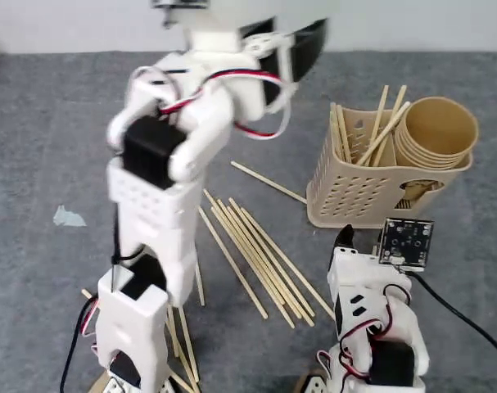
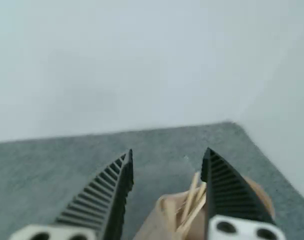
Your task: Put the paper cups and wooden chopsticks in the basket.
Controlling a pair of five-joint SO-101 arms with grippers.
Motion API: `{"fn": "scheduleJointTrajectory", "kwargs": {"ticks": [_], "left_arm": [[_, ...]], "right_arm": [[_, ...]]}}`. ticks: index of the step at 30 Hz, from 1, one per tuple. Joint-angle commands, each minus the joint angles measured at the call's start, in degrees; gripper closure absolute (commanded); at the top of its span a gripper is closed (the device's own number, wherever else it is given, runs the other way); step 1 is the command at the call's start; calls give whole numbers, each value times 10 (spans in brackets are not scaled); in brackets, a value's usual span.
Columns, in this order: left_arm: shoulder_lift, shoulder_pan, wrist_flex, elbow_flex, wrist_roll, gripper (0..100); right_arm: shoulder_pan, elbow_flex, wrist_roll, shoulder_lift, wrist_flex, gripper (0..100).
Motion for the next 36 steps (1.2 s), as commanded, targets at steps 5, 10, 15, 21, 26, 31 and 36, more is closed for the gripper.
{"fn": "scheduleJointTrajectory", "kwargs": {"ticks": [5,10,15,21,26,31,36], "left_arm": [[-46,-134,77,-87,11,784],[-105,-185,77,-45,11,784],[-233,-185,77,104,8,784],[-409,-207,73,386,-12,784],[-527,-247,40,596,-18,784],[-622,-304,-18,778,-18,784],[-710,-343,-68,967,-18,784]], "right_arm": [[-20,-20,-19,6,-48,795],[-24,-74,51,7,-18,795],[-103,-133,103,7,58,795],[-165,-143,110,15,77,795],[-179,-163,121,116,75,795],[-198,-225,122,262,78,795],[-233,-273,123,388,79,795]]}}
